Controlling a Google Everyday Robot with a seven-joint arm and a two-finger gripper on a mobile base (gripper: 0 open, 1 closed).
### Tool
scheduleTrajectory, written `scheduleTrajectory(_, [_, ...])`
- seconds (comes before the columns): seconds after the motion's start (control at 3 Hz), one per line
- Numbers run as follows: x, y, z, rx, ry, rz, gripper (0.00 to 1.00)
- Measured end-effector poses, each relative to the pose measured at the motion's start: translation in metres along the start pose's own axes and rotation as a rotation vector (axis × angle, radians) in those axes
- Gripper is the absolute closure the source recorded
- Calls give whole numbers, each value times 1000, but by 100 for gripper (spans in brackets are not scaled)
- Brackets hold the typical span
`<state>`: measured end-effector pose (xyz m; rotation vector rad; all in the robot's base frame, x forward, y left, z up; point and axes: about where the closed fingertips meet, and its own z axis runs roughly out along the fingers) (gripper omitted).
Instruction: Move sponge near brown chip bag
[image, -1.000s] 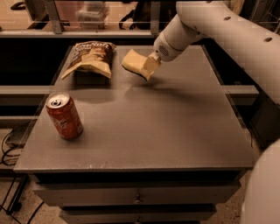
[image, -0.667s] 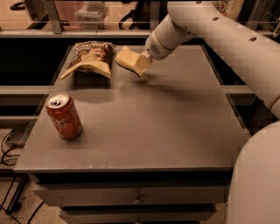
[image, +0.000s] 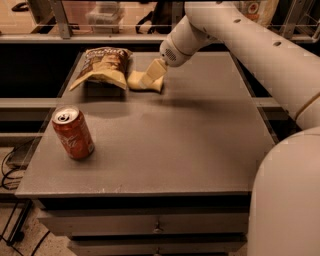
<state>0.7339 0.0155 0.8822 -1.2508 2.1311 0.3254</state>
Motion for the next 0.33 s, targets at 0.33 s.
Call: scheduleTrajectory(0.33, [0,0,0,0,0,0,0])
